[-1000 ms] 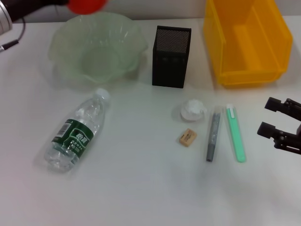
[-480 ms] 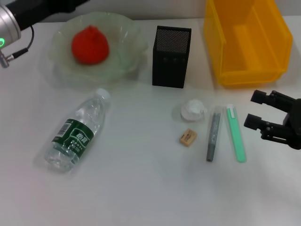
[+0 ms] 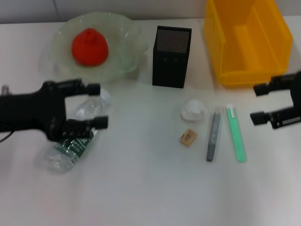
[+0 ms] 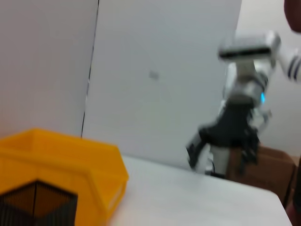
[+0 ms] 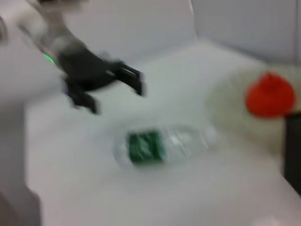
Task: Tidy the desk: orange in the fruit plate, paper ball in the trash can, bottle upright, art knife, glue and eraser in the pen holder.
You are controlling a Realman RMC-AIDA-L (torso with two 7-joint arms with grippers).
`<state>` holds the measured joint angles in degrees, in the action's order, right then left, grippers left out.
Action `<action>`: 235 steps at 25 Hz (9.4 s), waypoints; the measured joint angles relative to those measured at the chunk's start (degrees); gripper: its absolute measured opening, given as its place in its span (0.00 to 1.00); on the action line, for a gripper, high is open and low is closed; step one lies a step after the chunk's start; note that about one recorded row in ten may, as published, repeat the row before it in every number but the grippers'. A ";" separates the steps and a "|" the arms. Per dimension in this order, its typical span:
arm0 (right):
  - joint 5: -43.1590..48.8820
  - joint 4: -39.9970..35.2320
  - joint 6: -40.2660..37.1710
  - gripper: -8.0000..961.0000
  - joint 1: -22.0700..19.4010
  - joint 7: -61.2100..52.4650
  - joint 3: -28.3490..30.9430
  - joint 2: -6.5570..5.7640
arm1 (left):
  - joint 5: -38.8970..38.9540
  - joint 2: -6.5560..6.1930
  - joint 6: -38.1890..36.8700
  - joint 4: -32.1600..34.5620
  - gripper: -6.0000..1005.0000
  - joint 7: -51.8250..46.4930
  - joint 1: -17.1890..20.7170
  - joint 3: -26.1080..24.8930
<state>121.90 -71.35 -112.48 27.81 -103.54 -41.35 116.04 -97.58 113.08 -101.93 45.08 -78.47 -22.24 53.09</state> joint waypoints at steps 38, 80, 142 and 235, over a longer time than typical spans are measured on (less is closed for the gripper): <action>25.17 32.31 36.85 0.75 30.91 -24.64 -34.52 3.59 | -3.76 -1.73 -0.69 -2.72 0.81 0.22 2.80 -1.50; 11.80 -5.79 22.00 0.85 2.32 -11.54 -11.47 3.04 | -12.50 -0.58 -5.03 14.19 0.76 -34.70 -5.04 -3.21; -5.69 28.31 0.18 0.85 -7.78 37.95 6.90 2.81 | -53.54 5.98 35.43 20.32 0.53 -75.56 -12.64 36.90; 17.13 -17.01 -4.59 0.85 10.86 -32.23 -11.35 -0.59 | -11.03 1.29 -0.08 -13.43 0.82 11.67 -1.37 -9.10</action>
<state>139.03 -88.36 -117.06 38.67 -135.77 -52.70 115.45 -108.61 114.37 -102.01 31.65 -66.80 -23.61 43.99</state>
